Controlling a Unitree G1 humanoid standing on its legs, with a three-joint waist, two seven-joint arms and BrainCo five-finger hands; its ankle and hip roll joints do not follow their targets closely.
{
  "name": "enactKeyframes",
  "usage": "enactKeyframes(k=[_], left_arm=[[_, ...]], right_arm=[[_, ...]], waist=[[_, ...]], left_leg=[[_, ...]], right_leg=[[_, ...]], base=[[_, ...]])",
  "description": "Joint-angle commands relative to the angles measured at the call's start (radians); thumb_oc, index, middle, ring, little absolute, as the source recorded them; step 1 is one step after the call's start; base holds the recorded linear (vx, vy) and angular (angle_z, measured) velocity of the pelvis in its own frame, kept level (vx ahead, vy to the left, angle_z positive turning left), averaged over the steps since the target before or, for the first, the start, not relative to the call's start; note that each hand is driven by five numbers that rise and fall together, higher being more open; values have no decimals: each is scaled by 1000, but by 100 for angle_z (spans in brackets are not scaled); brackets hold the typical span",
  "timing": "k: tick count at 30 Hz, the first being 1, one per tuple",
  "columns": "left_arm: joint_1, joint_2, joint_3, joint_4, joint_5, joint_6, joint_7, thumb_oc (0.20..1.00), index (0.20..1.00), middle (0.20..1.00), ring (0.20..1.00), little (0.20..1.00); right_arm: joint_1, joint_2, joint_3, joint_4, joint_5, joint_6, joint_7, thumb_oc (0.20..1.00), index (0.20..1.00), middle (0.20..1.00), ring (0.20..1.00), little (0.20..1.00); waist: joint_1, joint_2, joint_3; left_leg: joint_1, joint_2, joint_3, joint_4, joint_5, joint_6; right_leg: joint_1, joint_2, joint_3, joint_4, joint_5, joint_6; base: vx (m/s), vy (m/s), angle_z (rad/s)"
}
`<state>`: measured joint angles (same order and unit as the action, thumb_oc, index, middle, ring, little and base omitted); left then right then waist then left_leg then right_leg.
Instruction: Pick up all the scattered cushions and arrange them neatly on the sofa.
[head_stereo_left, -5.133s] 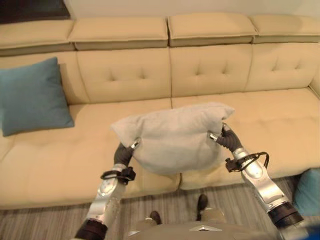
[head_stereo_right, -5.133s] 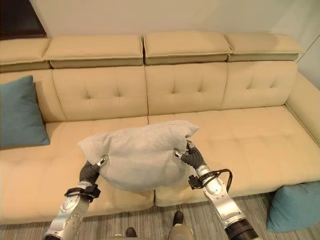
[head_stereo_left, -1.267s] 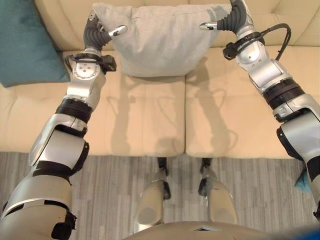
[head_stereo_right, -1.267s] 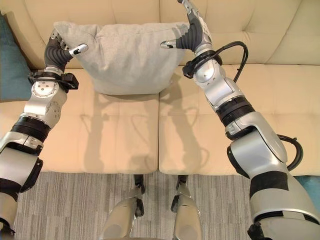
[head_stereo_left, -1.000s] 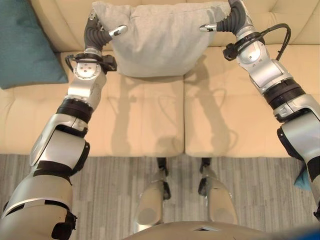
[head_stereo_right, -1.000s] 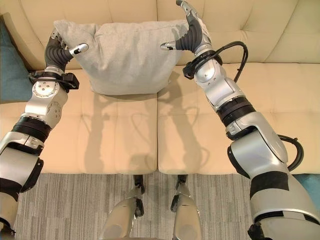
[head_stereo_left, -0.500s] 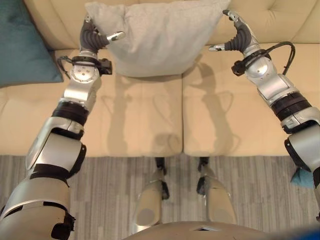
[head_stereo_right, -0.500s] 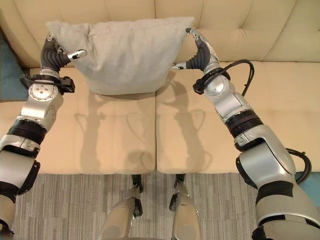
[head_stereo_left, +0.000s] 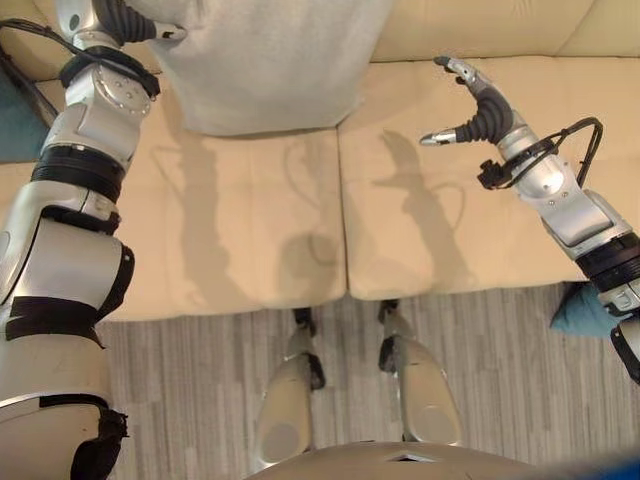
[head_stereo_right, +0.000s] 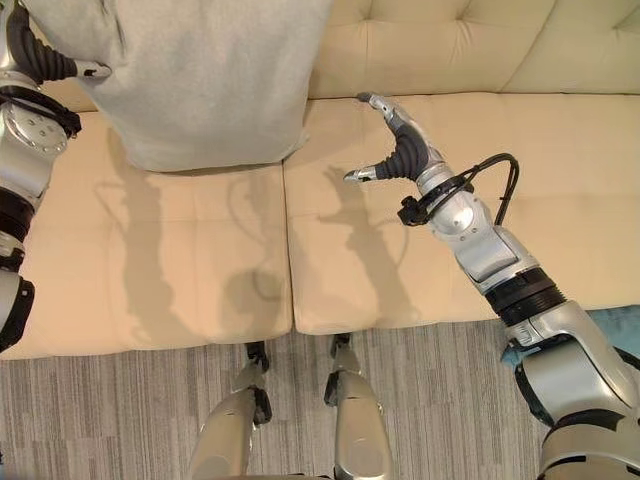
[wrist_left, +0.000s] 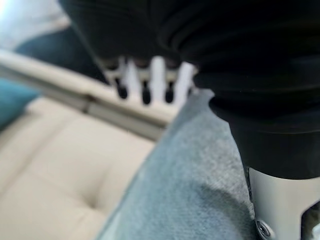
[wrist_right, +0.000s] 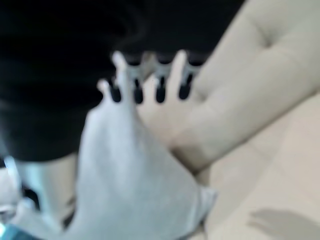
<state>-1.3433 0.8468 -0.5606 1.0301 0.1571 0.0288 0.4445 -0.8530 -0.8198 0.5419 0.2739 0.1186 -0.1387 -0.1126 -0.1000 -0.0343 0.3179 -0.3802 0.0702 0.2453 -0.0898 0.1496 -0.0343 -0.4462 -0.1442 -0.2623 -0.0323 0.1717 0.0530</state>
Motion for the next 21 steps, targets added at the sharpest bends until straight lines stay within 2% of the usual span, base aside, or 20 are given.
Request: enactKeyframes(k=[1, 5, 11, 14, 17, 19, 20, 21], left_arm=[[-151, 28, -49, 89, 109, 46, 21, 1000, 1000, 1000, 1000, 1000], [-191, 38, -61, 136, 133, 61, 4, 1000, 1000, 1000, 1000, 1000], [-212, 103, -90, 121, 213, 97, -32, 1000, 1000, 1000, 1000, 1000], [-167, 132, -23, 22, 200, 95, -46, 1000, 1000, 1000, 1000, 1000], [-43, 137, 122, -146, 137, 88, -52, 1000, 1000, 1000, 1000, 1000], [-28, 138, 135, -156, 139, 92, -53, 1000, 1000, 1000, 1000, 1000], [132, 127, 281, -339, 101, 74, -66, 1000, 1000, 1000, 1000, 1000], [208, 126, 335, -409, 98, 70, -81, 1000, 1000, 1000, 1000, 1000]], right_arm=[[4, -47, -67, -38, 37, -56, 22, 1000, 1000, 1000, 1000, 1000], [54, -44, -74, -67, 22, -60, 46, 1000, 1000, 1000, 1000, 1000], [111, -59, -101, -104, 13, -57, 74, 1000, 1000, 1000, 1000, 1000], [174, -57, -149, -113, -4, -46, 90, 1000, 1000, 1000, 1000, 1000], [224, -34, -199, -111, -15, -26, 100, 1000, 1000, 1000, 1000, 1000], [227, -37, -197, -113, -15, -25, 101, 1000, 1000, 1000, 1000, 1000], [277, -10, -245, -110, -18, -12, 110, 1000, 1000, 1000, 1000, 1000], [299, -1, -265, -108, -20, -6, 115, 1000, 1000, 1000, 1000, 1000]], waist=[[9, -7, -23], [10, -12, -32], [15, -13, -39], [22, -12, -43], [37, -16, -41], [36, -12, -43], [50, -10, -44], [57, -9, -44]], left_leg=[[10, -8, -12, 33, -31, -51], [13, -9, -8, 28, -34, -49], [14, -10, -2, 35, -42, -47], [16, -11, -4, 38, -49, -46], [22, -11, -8, 39, -53, -45], [23, -11, -7, 39, -54, -45], [32, -13, -13, 39, -57, -45], [38, -12, -15, 39, -60, -45]], right_leg=[[-12, -40, 41, 64, 4, 125], [-13, -39, 40, 54, 8, 128], [-10, -40, 42, 45, 13, 130], [-5, -42, 42, 44, 10, 128], [5, -44, 35, 44, 4, 125], [6, -44, 36, 44, 4, 125], [17, -45, 30, 44, 0, 121], [21, -45, 28, 44, -3, 119]], base=[[0, 0, 0], [0, 0, 0], [3, 1, -4], [0, 0, 0], [0, 0, 0], [0, 0, 0], [15, -30, 0], [12, -37, -3]])
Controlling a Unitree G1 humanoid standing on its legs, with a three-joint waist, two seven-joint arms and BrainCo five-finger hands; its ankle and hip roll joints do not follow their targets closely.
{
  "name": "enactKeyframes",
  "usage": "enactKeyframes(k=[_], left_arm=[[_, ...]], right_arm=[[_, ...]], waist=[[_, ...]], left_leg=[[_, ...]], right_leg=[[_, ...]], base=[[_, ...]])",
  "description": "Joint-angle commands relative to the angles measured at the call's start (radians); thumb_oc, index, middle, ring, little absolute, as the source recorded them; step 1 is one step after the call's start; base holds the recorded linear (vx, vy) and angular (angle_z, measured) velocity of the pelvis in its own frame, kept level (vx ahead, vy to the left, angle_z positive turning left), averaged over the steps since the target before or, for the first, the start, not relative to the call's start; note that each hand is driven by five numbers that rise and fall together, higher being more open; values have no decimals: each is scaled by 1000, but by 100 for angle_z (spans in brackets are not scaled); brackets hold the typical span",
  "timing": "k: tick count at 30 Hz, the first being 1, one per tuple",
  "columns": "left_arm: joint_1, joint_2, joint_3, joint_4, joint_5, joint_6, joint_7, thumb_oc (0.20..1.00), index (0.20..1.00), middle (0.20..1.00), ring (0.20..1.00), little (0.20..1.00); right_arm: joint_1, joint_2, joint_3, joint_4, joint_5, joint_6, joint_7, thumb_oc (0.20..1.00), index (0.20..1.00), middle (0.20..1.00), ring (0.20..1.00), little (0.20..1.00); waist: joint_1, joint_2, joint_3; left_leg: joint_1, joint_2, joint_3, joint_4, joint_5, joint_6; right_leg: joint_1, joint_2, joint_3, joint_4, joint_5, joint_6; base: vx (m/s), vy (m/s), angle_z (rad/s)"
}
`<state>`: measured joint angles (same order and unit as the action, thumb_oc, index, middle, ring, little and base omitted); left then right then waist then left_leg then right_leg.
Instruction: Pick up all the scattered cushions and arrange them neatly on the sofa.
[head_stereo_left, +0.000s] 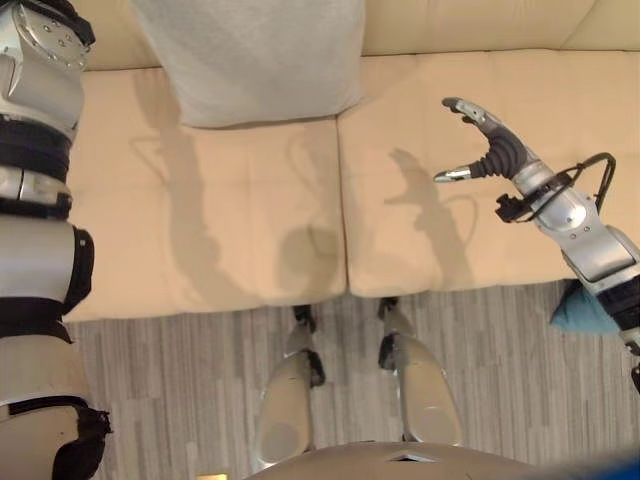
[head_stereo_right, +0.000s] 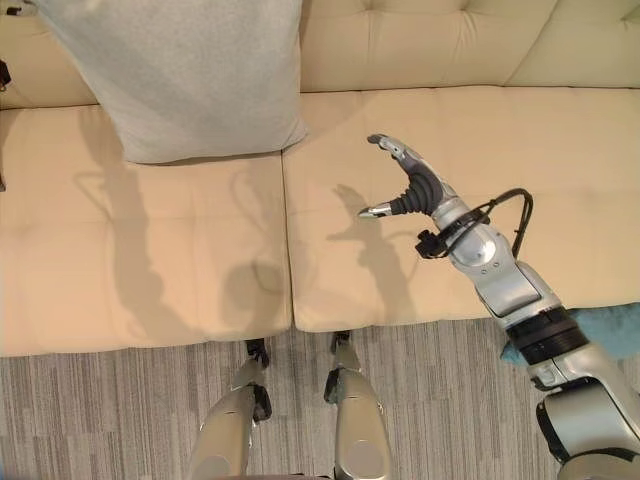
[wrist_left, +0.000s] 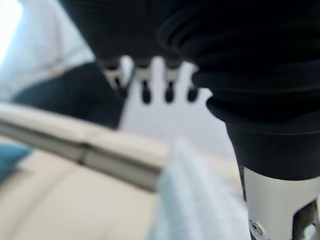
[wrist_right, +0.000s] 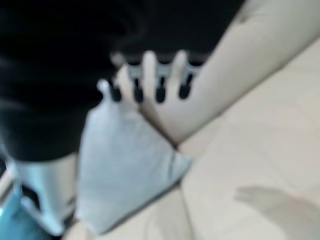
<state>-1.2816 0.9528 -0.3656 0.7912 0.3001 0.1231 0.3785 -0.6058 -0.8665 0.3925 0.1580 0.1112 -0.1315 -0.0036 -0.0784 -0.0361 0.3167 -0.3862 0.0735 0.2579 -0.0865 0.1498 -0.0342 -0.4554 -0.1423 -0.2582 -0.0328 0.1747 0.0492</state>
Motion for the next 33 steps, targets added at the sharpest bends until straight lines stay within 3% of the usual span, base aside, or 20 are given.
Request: enactKeyframes(k=[1, 2, 4, 8, 13, 17, 21, 26, 30, 33], left_arm=[[236, -15, 218, -238, -82, -37, -24, 1000, 1000, 1000, 1000, 1000], [372, -78, 324, -337, -138, -56, -45, 1000, 1000, 1000, 1000, 1000], [467, -121, 376, -405, -205, -96, -75, 1000, 1000, 1000, 1000, 1000], [628, -197, 411, -505, -357, -184, -156, 1000, 1000, 1000, 1000, 1000], [892, -295, 433, -584, -377, -218, -231, 1000, 1000, 1000, 1000, 1000], [1027, -388, 407, -537, -479, -242, -280, 1000, 1000, 1000, 1000, 1000], [1146, -486, 305, -388, -742, -319, -432, 1000, 1000, 1000, 1000, 1000], [1283, -522, 242, -285, -716, -366, -496, 1000, 1000, 1000, 1000, 1000], [1331, -622, 251, -64, -662, -372, -444, 1000, 1000, 1000, 1000, 1000], [1335, -641, 243, 52, -572, -370, -419, 1000, 1000, 1000, 1000, 1000]], right_arm=[[71, 57, -133, 11, -13, -7, 13, 1000, 1000, 1000, 1000, 1000], [97, 74, -160, 17, -17, 8, 24, 1000, 1000, 1000, 1000, 1000], [120, 92, -175, 26, -20, 17, 38, 1000, 1000, 1000, 1000, 1000], [147, 125, -166, 47, -29, 15, 59, 1000, 1000, 1000, 1000, 1000], [215, 150, -158, 61, -66, -2, 85, 1000, 1000, 1000, 1000, 1000], [248, 179, -134, 87, -90, -17, 101, 1000, 1000, 1000, 1000, 1000], [312, 240, -80, 172, -69, -57, 116, 1000, 1000, 1000, 1000, 1000], [412, 297, -82, 309, -77, -87, 101, 1000, 1000, 1000, 1000, 1000], [475, 368, -79, 489, -61, -103, 85, 1000, 1000, 1000, 1000, 1000], [499, 382, -76, 540, -63, -101, 83, 1000, 1000, 1000, 1000, 1000]], waist=[[42, -7, -44], [50, -5, -48], [55, -1, -54], [69, 3, -56], [80, 3, -57], [84, 3, -61], [79, 7, -82], [76, 15, -122], [75, 19, -159], [71, 22, -176]], left_leg=[[48, -16, -28, 36, -61, -45], [58, -17, -32, 35, -64, -45], [70, -18, -30, 32, -65, -47], [97, -18, -32, 30, -65, -48], [139, -19, -34, 41, -75, -46], [170, -18, -33, 47, -82, -44], [216, -16, -32, 34, -68, -47], [277, -8, -35, 17, -59, -57], [332, 2, -38, 11, -57, -68], [362, 9, -37, 12, -59, -72]], right_leg=[[35, -47, 22, 45, -7, 121], [45, -47, 21, 45, -12, 117], [60, -47, 15, 45, -16, 114], [88, -46, 11, 45, -19, 111], [135, -43, 6, 48, -32, 103], [171, -38, 8, 44, -37, 102], [221, -32, 2, 36, -43, 103], [287, -18, -10, 35, -68, 101], [353, -1, -21, 25, -91, 97], [384, 9, -20, 25, -106, 93]], base=[[12, -22, -7], [2, -19, -6], [-1, -4, 3], [-3, -8, 7], [-4, -12, -2], [5, -9, -5], [12, -41, -2], [10, -50, 2], [-1, -83, 0], [5, -77, 2]])
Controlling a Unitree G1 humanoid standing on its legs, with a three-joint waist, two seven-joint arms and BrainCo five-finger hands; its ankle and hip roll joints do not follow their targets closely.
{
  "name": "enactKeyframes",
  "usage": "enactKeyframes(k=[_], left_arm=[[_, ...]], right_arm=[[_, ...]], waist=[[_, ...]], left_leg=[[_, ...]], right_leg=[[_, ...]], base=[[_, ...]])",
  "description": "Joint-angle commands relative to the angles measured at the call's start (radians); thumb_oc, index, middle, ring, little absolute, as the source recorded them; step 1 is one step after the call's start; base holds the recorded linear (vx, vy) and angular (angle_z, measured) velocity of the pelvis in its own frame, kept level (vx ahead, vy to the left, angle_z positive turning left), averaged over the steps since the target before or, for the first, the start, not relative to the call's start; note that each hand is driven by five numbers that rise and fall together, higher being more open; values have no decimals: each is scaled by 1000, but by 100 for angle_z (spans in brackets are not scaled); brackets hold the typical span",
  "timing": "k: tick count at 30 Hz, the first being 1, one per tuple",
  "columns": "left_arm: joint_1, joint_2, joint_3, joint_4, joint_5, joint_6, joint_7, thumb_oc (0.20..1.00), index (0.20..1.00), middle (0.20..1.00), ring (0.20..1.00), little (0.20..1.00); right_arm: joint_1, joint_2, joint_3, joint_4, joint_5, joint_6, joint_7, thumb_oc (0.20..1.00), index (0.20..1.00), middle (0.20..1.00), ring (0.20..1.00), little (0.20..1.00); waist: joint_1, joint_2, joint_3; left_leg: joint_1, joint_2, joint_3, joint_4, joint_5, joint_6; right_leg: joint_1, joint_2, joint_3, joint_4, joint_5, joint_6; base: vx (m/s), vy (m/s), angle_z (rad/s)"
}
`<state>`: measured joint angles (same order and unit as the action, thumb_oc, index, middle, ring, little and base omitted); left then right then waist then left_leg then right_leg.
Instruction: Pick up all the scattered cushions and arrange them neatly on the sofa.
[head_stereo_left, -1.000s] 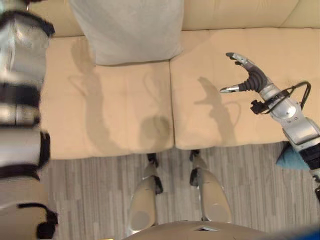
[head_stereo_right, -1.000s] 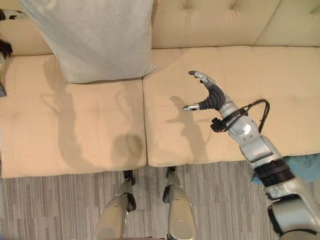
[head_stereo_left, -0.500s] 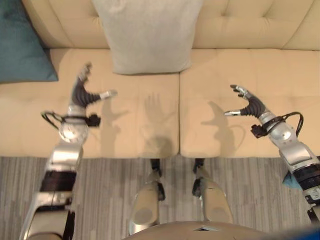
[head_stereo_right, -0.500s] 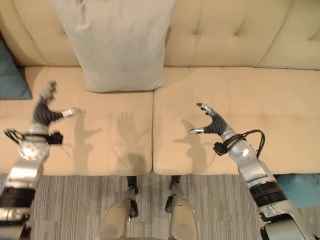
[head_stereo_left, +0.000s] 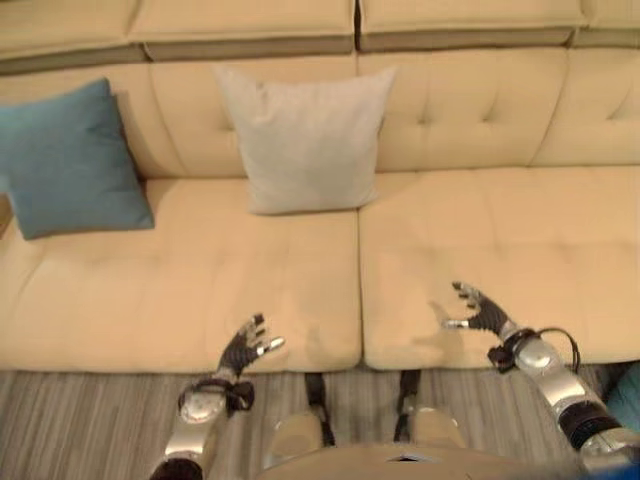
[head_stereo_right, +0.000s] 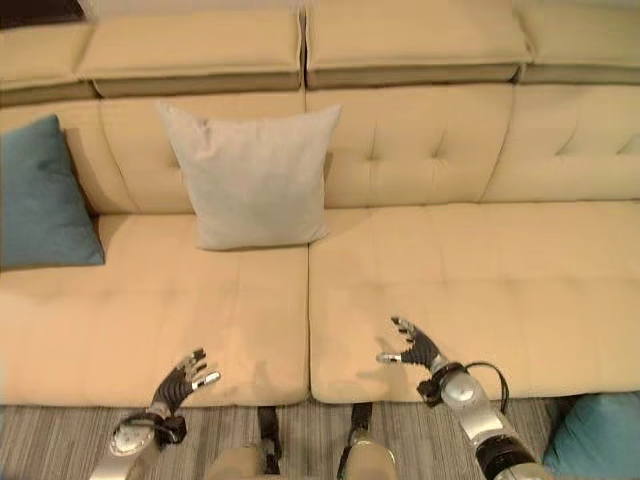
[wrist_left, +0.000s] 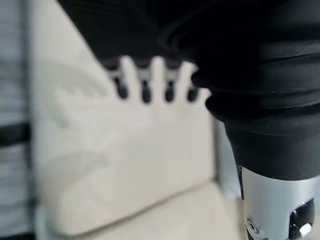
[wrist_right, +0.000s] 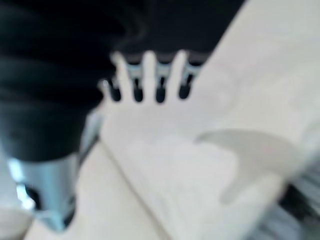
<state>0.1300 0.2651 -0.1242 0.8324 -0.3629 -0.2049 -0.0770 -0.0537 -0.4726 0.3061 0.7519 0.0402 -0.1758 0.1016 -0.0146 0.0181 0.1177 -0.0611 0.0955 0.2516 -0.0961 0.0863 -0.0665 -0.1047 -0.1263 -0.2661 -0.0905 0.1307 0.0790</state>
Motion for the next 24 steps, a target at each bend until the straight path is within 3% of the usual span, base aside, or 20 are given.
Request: enactKeyframes(k=[1, 5, 8, 11, 12, 13, 16, 17, 19, 24], left_arm=[[-74, 40, -2, 69, 142, -38, 39, 1000, 1000, 1000, 1000, 1000], [-72, 29, 20, 173, 176, -30, 52, 1000, 1000, 1000, 1000, 1000], [-86, 24, 43, 246, 169, -26, 57, 1000, 1000, 1000, 1000, 1000], [-92, 14, 47, 249, 141, -26, 38, 1000, 1000, 1000, 1000, 1000], [-95, 4, 46, 259, 129, -25, 31, 1000, 1000, 1000, 1000, 1000], [-95, 4, 46, 259, 129, -25, 31, 1000, 1000, 1000, 1000, 1000], [-94, -17, 51, 285, 111, -18, 16, 1000, 1000, 1000, 1000, 1000], [-93, -29, 48, 285, 102, -18, 11, 1000, 1000, 1000, 1000, 1000], [-78, -47, 46, 281, 85, -19, 0, 1000, 1000, 1000, 1000, 1000], [-84, -59, 26, 282, 106, -18, 3, 1000, 1000, 1000, 1000, 1000]], right_arm=[[-38, 0, 3, -24, 19, -54, -19, 1000, 1000, 1000, 1000, 1000], [-10, 17, -3, 28, 38, -58, -6, 1000, 1000, 1000, 1000, 1000], [28, 32, -17, 80, 69, -60, 7, 1000, 1000, 1000, 1000, 1000], [38, 37, -16, 103, 67, -58, 4, 1000, 1000, 1000, 1000, 1000], [36, 35, -12, 114, 52, -57, -1, 1000, 1000, 1000, 1000, 1000], [36, 35, -13, 115, 52, -57, -1, 1000, 1000, 1000, 1000, 1000], [43, 43, -17, 135, 44, -52, 2, 1000, 1000, 1000, 1000, 1000], [43, 45, -4, 136, 32, -44, 12, 1000, 1000, 1000, 1000, 1000], [33, 46, 26, 145, 10, -33, 33, 1000, 1000, 1000, 1000, 1000], [35, 59, 4, 162, 11, -36, 23, 1000, 1000, 1000, 1000, 1000]], waist=[[5, -32, 15], [-1, -29, 8], [-22, -45, 15], [-27, -56, 21], [-25, -68, 28], [-26, -68, 26], [-35, -85, 19], [-35, -82, 17], [-16, -68, 14], [-34, -63, 20]], left_leg=[[48, -10, -29, 23, 2, -41], [71, 4, -28, 37, 0, -50], [50, 35, -10, 81, 23, -76], [26, 38, -11, 144, 14, -78], [31, 16, -40, 223, -35, -71], [27, 15, -42, 224, -34, -70], [52, -45, -80, 311, -120, -52], [78, -97, -147, 338, -150, -51], [107, -147, -266, 296, -188, -24], [148, -167, -253, 181, -218, 21]], right_leg=[[45, -1, -9, 85, -72, 60], [74, 16, -1, 101, -101, 48], [119, 44, -3, 63, -115, 28], [127, 44, -7, 54, -116, 18], [121, 37, 3, 63, -110, 14], [118, 37, 2, 63, -109, 15], [107, 19, 14, 74, -87, 16], [85, 23, 40, 89, -73, 21], [42, 31, 85, 120, -67, 31], [-29, -7, 113, 151, -11, 73]], base=[[14, -72, 0], [2, -61, 1], [-105, -135, 13], [-145, -90, 41], [-110, -46, 27], [-91, -31, 10], [-110, 17, -3], [-163, 111, -7], [-143, 145, -41], [-162, 149, -40]])
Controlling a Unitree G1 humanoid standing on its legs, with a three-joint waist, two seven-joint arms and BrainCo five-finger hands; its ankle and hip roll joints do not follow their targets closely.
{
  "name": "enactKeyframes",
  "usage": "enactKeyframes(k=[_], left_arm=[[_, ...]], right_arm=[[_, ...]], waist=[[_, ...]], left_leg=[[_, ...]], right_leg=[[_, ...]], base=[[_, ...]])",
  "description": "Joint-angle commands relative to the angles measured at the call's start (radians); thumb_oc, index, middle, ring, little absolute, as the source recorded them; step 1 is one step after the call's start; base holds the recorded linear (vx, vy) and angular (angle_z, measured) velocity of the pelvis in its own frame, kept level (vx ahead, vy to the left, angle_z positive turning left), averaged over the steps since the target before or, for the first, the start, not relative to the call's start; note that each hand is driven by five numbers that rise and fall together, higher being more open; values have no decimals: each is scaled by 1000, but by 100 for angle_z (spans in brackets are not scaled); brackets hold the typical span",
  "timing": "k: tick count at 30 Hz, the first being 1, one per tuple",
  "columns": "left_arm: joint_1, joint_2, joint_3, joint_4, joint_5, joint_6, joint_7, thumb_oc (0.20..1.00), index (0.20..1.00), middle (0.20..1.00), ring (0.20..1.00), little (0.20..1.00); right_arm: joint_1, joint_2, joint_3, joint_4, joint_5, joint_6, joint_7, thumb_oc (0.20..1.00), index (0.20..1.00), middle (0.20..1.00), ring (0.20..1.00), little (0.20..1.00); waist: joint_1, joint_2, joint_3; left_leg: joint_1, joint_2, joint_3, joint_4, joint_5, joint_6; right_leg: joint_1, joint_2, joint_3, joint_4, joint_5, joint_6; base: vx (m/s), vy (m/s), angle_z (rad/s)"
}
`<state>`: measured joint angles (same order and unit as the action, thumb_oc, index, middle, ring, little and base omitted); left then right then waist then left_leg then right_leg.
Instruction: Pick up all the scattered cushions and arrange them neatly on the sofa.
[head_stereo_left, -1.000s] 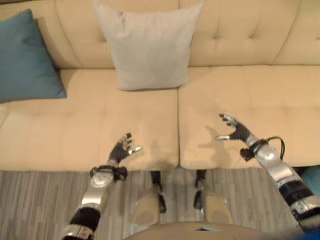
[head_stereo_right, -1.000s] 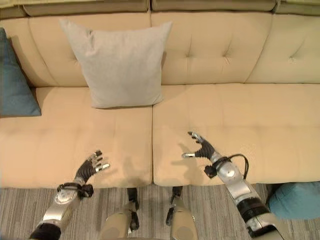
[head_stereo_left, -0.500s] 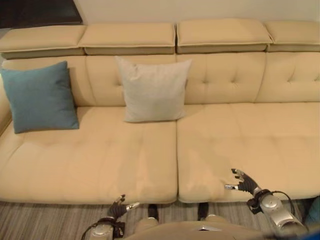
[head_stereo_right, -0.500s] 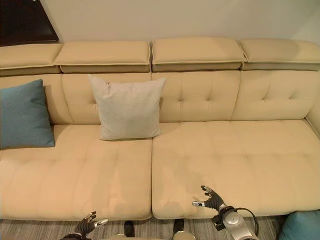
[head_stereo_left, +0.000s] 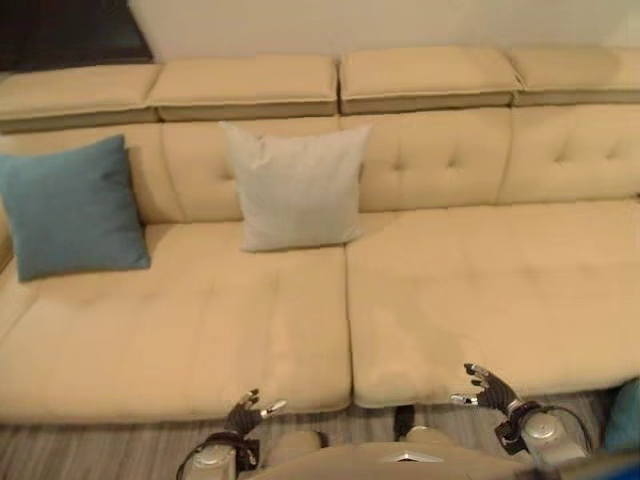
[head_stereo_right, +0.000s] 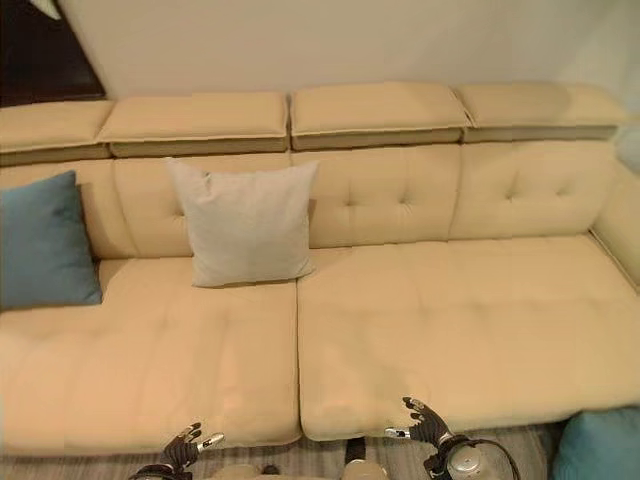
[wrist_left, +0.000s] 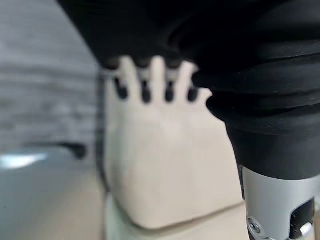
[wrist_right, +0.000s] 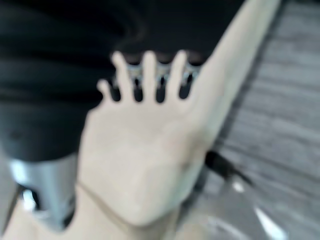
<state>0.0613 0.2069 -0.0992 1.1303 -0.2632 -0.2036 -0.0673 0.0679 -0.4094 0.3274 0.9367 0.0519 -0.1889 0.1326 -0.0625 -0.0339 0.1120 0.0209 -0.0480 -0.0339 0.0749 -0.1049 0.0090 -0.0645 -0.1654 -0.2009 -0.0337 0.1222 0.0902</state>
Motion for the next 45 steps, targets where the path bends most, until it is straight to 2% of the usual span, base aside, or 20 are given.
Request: enactKeyframes(k=[1, 4, 7, 9, 12, 15, 17, 20, 23, 27, 28, 31, 34, 35, 36, 37, 39, 42, 43, 45], left_arm=[[-22, 0, -11, -20, 20, -24, -8, 1000, 1000, 1000, 1000, 1000], [-29, 5, -27, -38, 35, -27, -13, 1000, 1000, 1000, 1000, 1000], [-35, 19, -37, -36, 37, -26, -25, 1000, 1000, 1000, 1000, 1000], [-33, 15, -42, -42, 38, -20, -26, 1000, 1000, 1000, 1000, 1000], [-44, 7, -53, -45, 30, -13, -28, 1000, 1000, 1000, 1000, 1000], [-56, -1, -52, -39, 21, -14, -26, 1000, 1000, 1000, 1000, 1000], [-64, -17, -64, -30, 18, -14, -24, 1000, 1000, 1000, 1000, 1000], [-76, -30, -68, -32, -15, -19, -7, 1000, 1000, 1000, 1000, 1000], [-67, -42, -70, -26, -27, -21, -7, 1000, 1000, 1000, 1000, 1000], [-67, -49, -69, 6, -9, -19, -14, 1000, 1000, 1000, 1000, 1000], [-78, -54, -79, 11, -4, -21, -7, 1000, 1000, 1000, 1000, 1000], [-90, -48, -80, 7, -4, -24, -4, 1000, 1000, 1000, 1000, 1000], [-112, -32, -85, 0, -3, -26, -3, 1000, 1000, 1000, 1000, 1000], [-112, -32, -85, 0, -3, -26, -3, 1000, 1000, 1000, 1000, 1000], [-110, -26, -81, -3, 10, -22, -4, 1000, 1000, 1000, 1000, 1000], [-98, -26, -72, -7, 5, -20, -4, 1000, 1000, 1000, 1000, 1000], [-88, -24, -57, -20, -11, -19, -7, 1000, 1000, 1000, 1000, 1000], [-83, -25, -53, -33, -13, -22, -7, 1000, 1000, 1000, 1000, 1000], [-84, -27, -50, -41, -15, -19, -4, 1000, 1000, 1000, 1000, 1000], [-94, -34, -43, -34, -26, -21, 6, 1000, 1000, 1000, 1000, 1000]], right_arm=[[-97, -4, -15, -6, -26, -24, -21, 1000, 1000, 1000, 1000, 1000], [-96, 15, -27, 3, -37, -19, -42, 1000, 1000, 1000, 1000, 1000], [-109, 35, -31, 34, -37, -14, -48, 1000, 1000, 1000, 1000, 1000], [-112, 56, -24, 50, -42, -14, -49, 1000, 1000, 1000, 1000, 1000], [-124, 68, -9, 68, -42, -12, -49, 1000, 1000, 1000, 1000, 1000], [-128, 73, 2, 67, -39, -15, -56, 1000, 1000, 1000, 1000, 1000], [-117, 62, 26, 48, -38, -22, -58, 1000, 1000, 1000, 1000, 1000], [-138, 57, 42, 46, -29, -17, -61, 1000, 1000, 1000, 1000, 1000], [-136, 58, 40, 39, -17, -26, -69, 1000, 1000, 1000, 1000, 1000], [-125, 63, 26, 43, -6, -39, -76, 1000, 1000, 1000, 1000, 1000], [-133, 69, 16, 50, 5, -40, -86, 1000, 1000, 1000, 1000, 1000], [-135, 83, 12, 53, 12, -40, -92, 1000, 1000, 1000, 1000, 1000], [-136, 103, 13, 64, 12, -37, -91, 1000, 1000, 1000, 1000, 1000], [-136, 103, 12, 64, 12, -37, -91, 1000, 1000, 1000, 1000, 1000], [-119, 109, 9, 87, -5, -32, -85, 1000, 1000, 1000, 1000, 1000], [-104, 109, 9, 90, -15, -31, -79, 1000, 1000, 1000, 1000, 1000], [-86, 110, 0, 94, -17, -34, -74, 1000, 1000, 1000, 1000, 1000], [-79, 112, -15, 97, -13, -32, -72, 1000, 1000, 1000, 1000, 1000], [-83, 118, -11, 99, -2, -32, -71, 1000, 1000, 1000, 1000, 1000], [-89, 120, -7, 104, 7, -29, -73, 1000, 1000, 1000, 1000, 1000]], waist=[[11, -10, 31], [10, -14, 41], [34, 12, 48], [67, 16, 17], [103, -3, -13], [91, -11, -17], [70, -29, -15], [102, -36, -6], [120, -41, 0], [101, -32, 1], [98, -29, 9], [91, -22, 25], [96, -12, 38], [96, -12, 39], [125, 5, 41], [133, 15, 45], [133, 18, 42], [163, 19, 29], [173, 7, 17], [171, 4, 7]], left_leg=[[69, -27, 46, -16, -23, -49], [72, -35, 76, -40, -21, -39], [45, -1, 141, -46, 19, -20], [27, 22, 192, -73, 54, -13], [1, 38, 263, -65, 71, -28], [2, 49, 279, -49, 68, -42], [-2, 68, 275, 34, 48, -69], [-15, 32, 90, 80, 47, -87], [-13, 10, -16, 72, 28, -80], [18, 19, 26, -6, 21, -60], [20, -1, 7, -23, 25, -47], [44, 6, 60, -75, 40, -37], [50, 23, 116, -91, 49, -34], [51, 23, 116, -91, 48, -34], [42, 41, 164, -85, 51, -31], [47, 52, 188, -95, 57, -27], [54, 59, 219, -114, 72, -26], [48, 77, 275, -113, 77, -30], [56, 79, 287, -118, 67, -48], [36, 83, 310, -104, 84, -50]], right_leg=[[-86, 16, 39, 94, 21, 77], [-127, -28, 19, 81, 84, 112], [-117, -32, -95, 223, -19, 82], [-41, -3, -162, 305, -103, 63], [51, 12, -214, 224, -131, 63], [73, 46, -159, 136, -136, 53], [108, 77, -100, 54, -124, 32], [104, 100, -10, 31, -109, 26], [72, 99, 57, 41, -87, 40], [46, 95, 91, 54, -73, 53], [7, 84, 118, 77, -47, 70], [-30, 68, 127, 92, -12, 102], [-60, 39, 46, 124, -2, 103], [-60, 39, 46, 126, -4, 103], [-43, -23, -156, 161, -30, 87], [-29, -36, -220, 209, -56, 75], [-14, -29, -241, 252, -79, 71], [51, -59, -357, 277, -106, 74], [82, -33, -338, 199, -121, 86], [82, -25, -334, 137, -98, 76]], base=[[-169, 118, -3], [-261, 134, -46], [-372, 126, -97], [-254, -40, -120], [-138, -149, -76], [-26, -172, -113], [-47, -240, -32], [-82, -73, -83], [-116, 7, -119], [-70, 64, -68], [-93, 109, -32], [-113, 101, -97], [-116, 40, -111], [-161, 39, -133], [-179, 45, -74], [-222, 45, -60], [-119, -30, -131], [-69, -145, -77], [-44, -232, -77], [-39, -190, -65]])
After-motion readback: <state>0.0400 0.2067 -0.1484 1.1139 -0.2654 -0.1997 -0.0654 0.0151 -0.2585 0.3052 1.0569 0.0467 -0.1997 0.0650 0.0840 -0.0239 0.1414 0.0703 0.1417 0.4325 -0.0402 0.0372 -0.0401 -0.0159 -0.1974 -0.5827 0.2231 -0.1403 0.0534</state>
